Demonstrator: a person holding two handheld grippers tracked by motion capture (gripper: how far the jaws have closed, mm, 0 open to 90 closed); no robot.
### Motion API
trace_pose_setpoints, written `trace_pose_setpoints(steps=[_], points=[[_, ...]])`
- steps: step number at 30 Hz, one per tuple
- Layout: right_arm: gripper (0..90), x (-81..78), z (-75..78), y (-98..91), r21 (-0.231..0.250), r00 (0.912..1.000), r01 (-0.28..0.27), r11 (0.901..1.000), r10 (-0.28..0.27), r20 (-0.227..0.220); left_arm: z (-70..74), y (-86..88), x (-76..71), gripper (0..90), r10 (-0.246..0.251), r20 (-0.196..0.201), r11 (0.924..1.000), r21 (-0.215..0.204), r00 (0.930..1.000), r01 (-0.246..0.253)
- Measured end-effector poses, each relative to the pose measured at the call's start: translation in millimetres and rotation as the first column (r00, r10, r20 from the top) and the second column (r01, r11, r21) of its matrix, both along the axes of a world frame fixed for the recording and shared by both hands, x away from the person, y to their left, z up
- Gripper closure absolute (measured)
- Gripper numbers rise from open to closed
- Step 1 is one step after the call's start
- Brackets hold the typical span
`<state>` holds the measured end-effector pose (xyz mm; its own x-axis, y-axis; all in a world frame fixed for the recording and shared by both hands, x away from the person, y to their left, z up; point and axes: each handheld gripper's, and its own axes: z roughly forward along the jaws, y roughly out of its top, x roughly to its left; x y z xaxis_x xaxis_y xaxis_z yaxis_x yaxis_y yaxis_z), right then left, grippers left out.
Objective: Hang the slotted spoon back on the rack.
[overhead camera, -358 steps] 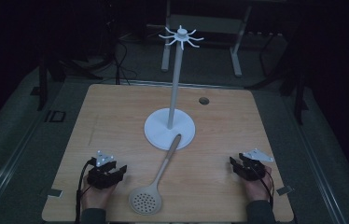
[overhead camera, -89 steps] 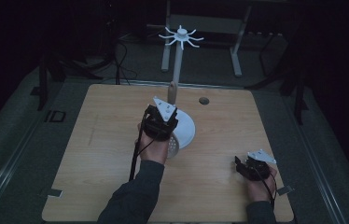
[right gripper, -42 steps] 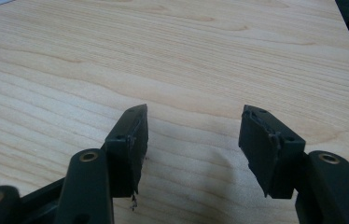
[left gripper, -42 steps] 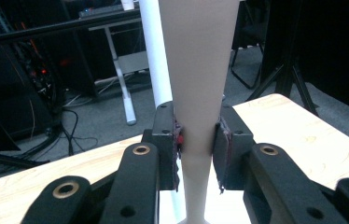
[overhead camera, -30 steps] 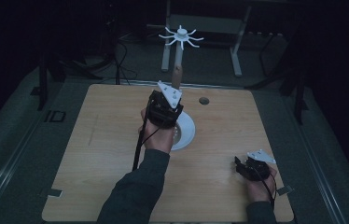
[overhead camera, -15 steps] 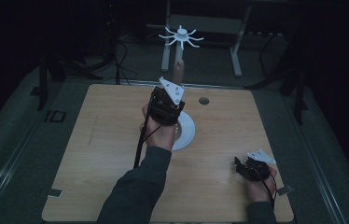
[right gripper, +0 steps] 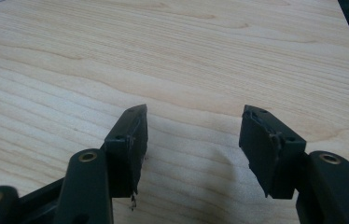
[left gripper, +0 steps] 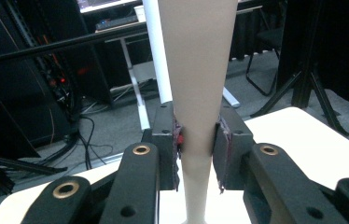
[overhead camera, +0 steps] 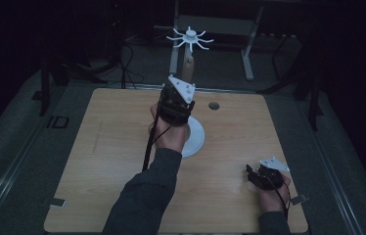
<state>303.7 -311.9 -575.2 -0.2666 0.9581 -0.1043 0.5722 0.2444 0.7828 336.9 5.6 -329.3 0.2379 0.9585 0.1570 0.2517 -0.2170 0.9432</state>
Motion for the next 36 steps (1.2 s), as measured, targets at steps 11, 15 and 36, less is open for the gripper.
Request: trace_pose_setpoints(steps=[11, 15, 36], points=[[41.5, -0.2, 0.0, -0.1, -0.001, 1.0, 0.001, 1.0, -0.001, 0.0, 6.1, -0.9, 4.7, 73.1, 0.017, 0.012, 0.9997, 0.019, 0.9998, -0.017], [41.4, -0.2, 0.0, 0.0, -0.002, 1.0, 0.001, 1.0, -0.001, 0.001, 8.3, -1.5, 6.0, 73.1, 0.02, 0.015, 0.9996, 0.02, 0.9997, -0.021], [41.2, -0.3, 0.0, -0.7, 0.002, 1.0, 0.0, 1.0, 0.0, 0.001, 6.1, -4.4, 20.9, 73.1, 0.045, -0.015, 0.9977, 0.051, 0.9989, -0.044]])
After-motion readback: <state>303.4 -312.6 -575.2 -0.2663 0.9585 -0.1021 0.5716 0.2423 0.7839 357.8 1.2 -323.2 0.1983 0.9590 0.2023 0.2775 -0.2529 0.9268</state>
